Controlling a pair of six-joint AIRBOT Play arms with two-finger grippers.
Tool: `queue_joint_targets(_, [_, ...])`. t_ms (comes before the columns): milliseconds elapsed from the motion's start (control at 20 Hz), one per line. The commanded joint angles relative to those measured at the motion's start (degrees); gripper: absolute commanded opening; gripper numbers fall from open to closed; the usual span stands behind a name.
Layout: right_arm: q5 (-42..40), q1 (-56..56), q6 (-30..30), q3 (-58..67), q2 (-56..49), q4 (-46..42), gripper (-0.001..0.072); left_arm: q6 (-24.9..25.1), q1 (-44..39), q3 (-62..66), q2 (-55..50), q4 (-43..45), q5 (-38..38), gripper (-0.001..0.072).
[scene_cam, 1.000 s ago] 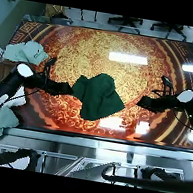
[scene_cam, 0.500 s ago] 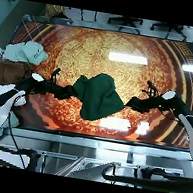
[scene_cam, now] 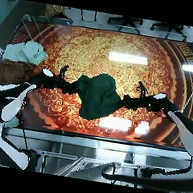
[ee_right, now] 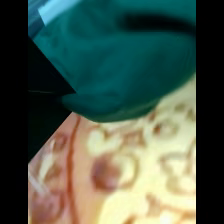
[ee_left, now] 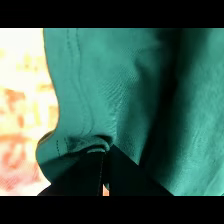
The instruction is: Fold the shirts.
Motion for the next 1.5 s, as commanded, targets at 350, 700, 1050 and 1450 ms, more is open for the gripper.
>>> queue_joint_targets(350, [18.5, -11.6, -3.6, 23.4, 15.3, 12.7, 0.0029, 0.1, 5.3, 12.4, 30.1, -0.2, -2.7, 0.0013])
queue_joint_targets(700, [13.2, -17.3, -2.4, 37.3, 29.0, 11.9, 0.0029, -2.1, 6.9, 30.6, 46.8, 6.4, -4.4, 0.0013])
queue_joint_targets(1050, [13.0, -28.3, -5.6, 38.7, 39.6, 10.9, 0.0029, -2.4, 18.5, 37.4, 58.9, 13.0, -7.7, 0.0013])
queue_joint_targets(1450, [16.8, -22.3, -8.3, 27.9, 29.6, 4.7, 0.003, 0.2, 12.2, 37.5, 40.0, 13.4, -15.6, 0.0014])
